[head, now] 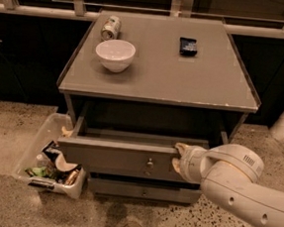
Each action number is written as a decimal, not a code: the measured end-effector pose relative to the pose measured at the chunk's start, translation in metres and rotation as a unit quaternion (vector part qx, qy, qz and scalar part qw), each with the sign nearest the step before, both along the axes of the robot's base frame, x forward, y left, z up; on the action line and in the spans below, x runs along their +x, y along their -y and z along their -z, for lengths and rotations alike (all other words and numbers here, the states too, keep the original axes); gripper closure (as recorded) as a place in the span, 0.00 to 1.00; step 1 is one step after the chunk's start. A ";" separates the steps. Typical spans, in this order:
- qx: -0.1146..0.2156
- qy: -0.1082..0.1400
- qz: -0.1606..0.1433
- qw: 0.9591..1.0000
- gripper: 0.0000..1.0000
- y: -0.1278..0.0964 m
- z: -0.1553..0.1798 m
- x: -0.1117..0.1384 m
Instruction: Open top drawer
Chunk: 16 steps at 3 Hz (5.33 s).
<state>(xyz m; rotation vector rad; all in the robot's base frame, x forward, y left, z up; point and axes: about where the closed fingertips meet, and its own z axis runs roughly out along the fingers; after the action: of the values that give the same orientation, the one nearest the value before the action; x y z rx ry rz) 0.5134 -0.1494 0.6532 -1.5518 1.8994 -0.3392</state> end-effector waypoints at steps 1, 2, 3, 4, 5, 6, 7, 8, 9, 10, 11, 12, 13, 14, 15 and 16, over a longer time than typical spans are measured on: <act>0.001 0.001 0.000 1.000 1.00 0.001 0.000 -0.005; 0.001 0.001 0.000 1.000 1.00 0.000 -0.001 -0.004; 0.002 0.007 -0.003 1.000 1.00 -0.001 -0.005 -0.007; 0.004 0.008 -0.003 1.000 1.00 0.000 -0.003 -0.015; 0.004 0.008 -0.003 1.000 1.00 0.000 -0.004 -0.015; 0.006 0.010 -0.004 1.000 1.00 0.002 -0.003 -0.023; 0.006 0.010 -0.004 1.000 1.00 0.002 -0.004 -0.023; 0.008 0.011 -0.005 1.000 1.00 0.003 -0.004 -0.030; 0.008 0.020 -0.010 1.000 1.00 0.000 -0.011 -0.037; 0.008 0.021 -0.010 1.000 1.00 0.000 -0.012 -0.038; 0.012 0.023 -0.010 1.000 1.00 0.003 -0.010 -0.056; 0.012 0.023 -0.010 1.000 1.00 0.003 -0.016 -0.055; 0.012 0.023 -0.010 1.000 1.00 0.002 -0.020 -0.055; 0.012 0.023 -0.010 1.000 1.00 0.002 -0.025 -0.055; 0.018 0.048 -0.008 0.999 1.00 0.000 -0.035 -0.096; 0.023 0.045 0.005 0.999 0.81 0.015 -0.017 -0.128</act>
Offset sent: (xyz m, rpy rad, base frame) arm -0.3163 -0.0197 -0.0875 0.1049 -0.1083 0.0080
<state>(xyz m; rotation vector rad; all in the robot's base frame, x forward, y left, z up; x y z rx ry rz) 0.3852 -0.1645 0.6704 -1.4730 1.8331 -0.3613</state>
